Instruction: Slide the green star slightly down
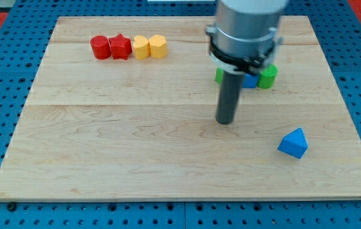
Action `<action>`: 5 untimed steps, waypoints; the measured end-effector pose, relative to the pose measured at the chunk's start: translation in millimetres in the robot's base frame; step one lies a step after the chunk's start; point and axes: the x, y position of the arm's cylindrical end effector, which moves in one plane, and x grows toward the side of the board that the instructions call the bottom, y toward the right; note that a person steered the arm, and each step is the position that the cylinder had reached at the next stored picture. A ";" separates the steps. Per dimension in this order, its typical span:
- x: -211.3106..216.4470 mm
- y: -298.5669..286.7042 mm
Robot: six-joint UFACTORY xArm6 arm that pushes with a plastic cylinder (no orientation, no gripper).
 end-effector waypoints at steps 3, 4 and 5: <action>-121.2 -6.1; -117.9 27.7; -100.7 42.5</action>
